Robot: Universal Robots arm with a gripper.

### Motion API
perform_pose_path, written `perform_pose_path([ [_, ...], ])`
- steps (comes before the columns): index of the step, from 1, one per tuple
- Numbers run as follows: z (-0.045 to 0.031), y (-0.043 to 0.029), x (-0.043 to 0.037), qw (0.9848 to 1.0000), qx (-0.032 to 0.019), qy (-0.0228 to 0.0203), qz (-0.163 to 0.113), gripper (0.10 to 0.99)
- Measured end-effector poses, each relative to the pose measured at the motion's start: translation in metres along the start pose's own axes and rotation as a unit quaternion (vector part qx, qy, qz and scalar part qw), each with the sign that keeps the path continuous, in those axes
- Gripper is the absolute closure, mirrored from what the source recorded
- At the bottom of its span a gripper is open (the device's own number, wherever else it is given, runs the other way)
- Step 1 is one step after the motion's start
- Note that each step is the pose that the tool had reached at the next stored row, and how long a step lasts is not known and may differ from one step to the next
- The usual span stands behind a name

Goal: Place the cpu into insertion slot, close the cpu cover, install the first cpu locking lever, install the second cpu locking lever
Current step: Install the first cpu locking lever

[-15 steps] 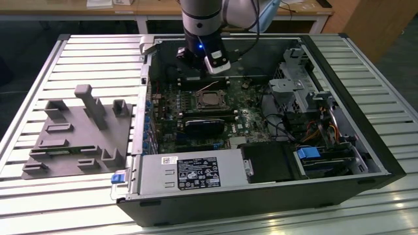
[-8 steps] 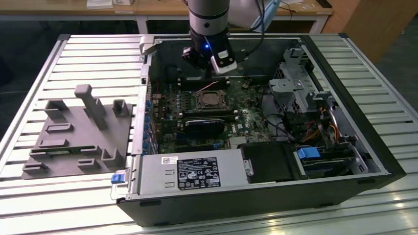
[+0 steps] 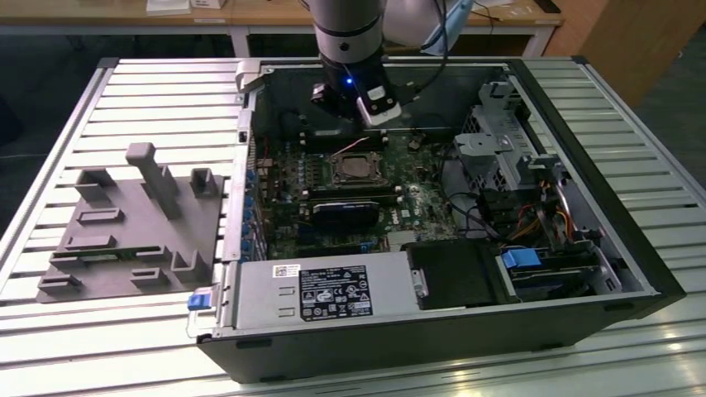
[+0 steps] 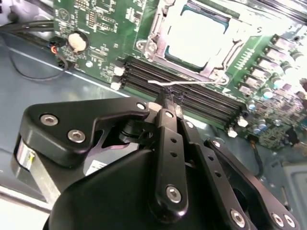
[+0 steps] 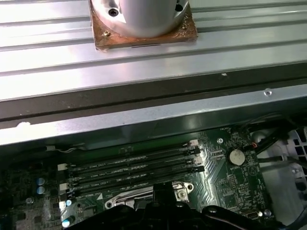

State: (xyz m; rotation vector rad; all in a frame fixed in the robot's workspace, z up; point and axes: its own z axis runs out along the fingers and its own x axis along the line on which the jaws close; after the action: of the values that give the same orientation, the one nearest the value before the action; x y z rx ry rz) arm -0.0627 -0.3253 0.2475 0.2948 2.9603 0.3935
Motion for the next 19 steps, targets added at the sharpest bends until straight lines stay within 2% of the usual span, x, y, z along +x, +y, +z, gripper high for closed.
perform_pose_path([
  [3, 0.0046, -0.0015, 0.0012, 1.0000, -0.0003, -0.0015, -0.001, 0.984],
  [10, 0.0152, -0.0046, 0.0026, 1.0000, -0.0004, -0.0020, -0.001, 0.984],
  [19, 0.0188, -0.0039, 0.0033, 1.0000, -0.0003, -0.0020, -0.001, 0.984],
])
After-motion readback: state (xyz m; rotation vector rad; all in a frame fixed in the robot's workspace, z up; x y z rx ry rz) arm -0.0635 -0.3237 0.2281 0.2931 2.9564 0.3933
